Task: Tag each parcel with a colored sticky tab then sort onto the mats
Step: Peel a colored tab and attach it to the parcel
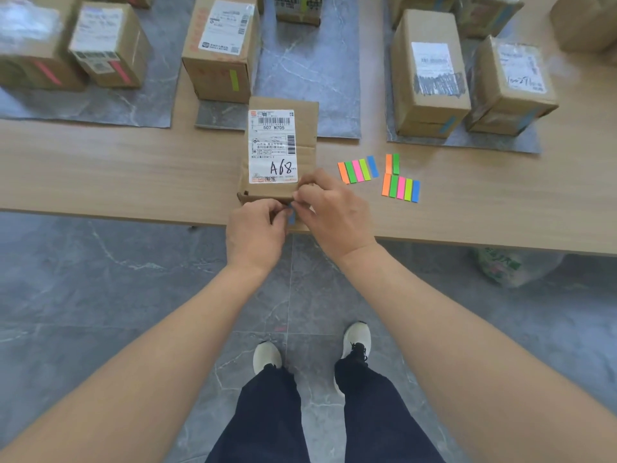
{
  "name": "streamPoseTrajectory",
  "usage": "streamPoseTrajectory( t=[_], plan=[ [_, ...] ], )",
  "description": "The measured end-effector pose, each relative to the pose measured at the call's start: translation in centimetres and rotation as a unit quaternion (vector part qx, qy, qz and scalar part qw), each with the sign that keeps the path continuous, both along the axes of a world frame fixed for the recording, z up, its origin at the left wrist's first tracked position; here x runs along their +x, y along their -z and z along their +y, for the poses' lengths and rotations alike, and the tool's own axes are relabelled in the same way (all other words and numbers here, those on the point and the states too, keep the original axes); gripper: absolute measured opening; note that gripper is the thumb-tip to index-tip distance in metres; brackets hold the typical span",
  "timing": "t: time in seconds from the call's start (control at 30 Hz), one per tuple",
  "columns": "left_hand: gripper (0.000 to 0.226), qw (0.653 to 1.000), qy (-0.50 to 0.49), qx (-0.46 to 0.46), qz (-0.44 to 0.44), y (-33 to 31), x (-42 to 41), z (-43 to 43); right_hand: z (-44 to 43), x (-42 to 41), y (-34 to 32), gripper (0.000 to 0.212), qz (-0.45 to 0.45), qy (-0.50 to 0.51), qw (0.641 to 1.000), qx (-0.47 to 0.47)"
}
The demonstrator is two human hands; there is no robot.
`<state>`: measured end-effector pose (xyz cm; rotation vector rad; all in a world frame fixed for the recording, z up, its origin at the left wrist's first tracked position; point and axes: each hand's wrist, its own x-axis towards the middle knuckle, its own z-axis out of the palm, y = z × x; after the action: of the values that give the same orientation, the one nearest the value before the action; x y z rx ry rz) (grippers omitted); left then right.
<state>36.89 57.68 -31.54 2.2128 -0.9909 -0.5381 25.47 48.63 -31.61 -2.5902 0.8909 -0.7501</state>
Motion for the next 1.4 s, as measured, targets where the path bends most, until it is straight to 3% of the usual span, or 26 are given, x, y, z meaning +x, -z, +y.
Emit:
streamPoseTrajectory(
  t=[0.37,0.5,0.67,0.83,0.9,0.93,1.0,1.07,1.2,1.4],
  plan=[
    [0.028,0.997,-0.034,0.046,0.048,-0.2,0.4,0.8,-0.8,0.3,0.8,0.014,-0.023,-0.013,0.999,-0.040],
    [0.019,0.985,-0.121,0.077,0.097,1.0,2.4,2.7,-0.2,0.8,2.1,0.036,-0.001,-0.002,0.998,-0.056],
    [0.025,0.951,-0.222,0.006,0.216,0.0,3.4,2.5,0.6,1.1,3.2,0.056,-0.009,0.039,0.999,-0.030],
    [0.046,0.925,-0.225,-0.087,0.292,-2.8,2.6,1.5,1.3,0.4,1.1,0.047,-0.014,0.048,0.997,0.066],
    [0.045,0.924,-0.208,-0.092,0.308,-3.5,2.5,1.1,1.7,0.3,0.0,0.045,-0.078,0.106,0.973,0.189],
    [0.037,0.921,-0.198,-0.098,0.321,-3.9,2.4,0.8,1.8,0.5,-0.7,0.048,-0.108,0.139,0.944,0.280],
    [0.045,0.914,-0.164,-0.110,0.353,-4.3,2.3,0.2,1.7,1.0,-2.2,0.053,-0.133,0.185,0.861,0.455],
    [0.054,0.915,-0.133,-0.108,0.366,-4.4,2.3,-0.1,1.5,1.6,-3.4,0.043,-0.127,0.192,0.803,0.550],
    [0.054,0.906,-0.133,-0.122,0.382,-5.3,2.7,-0.4,1.4,2.1,-5.0,0.030,-0.137,0.205,0.780,0.575],
    [0.051,0.907,-0.114,-0.151,0.375,-9.7,3.6,-1.2,1.3,2.9,-8.8,0.038,-0.176,0.220,0.797,0.534]
  ],
)
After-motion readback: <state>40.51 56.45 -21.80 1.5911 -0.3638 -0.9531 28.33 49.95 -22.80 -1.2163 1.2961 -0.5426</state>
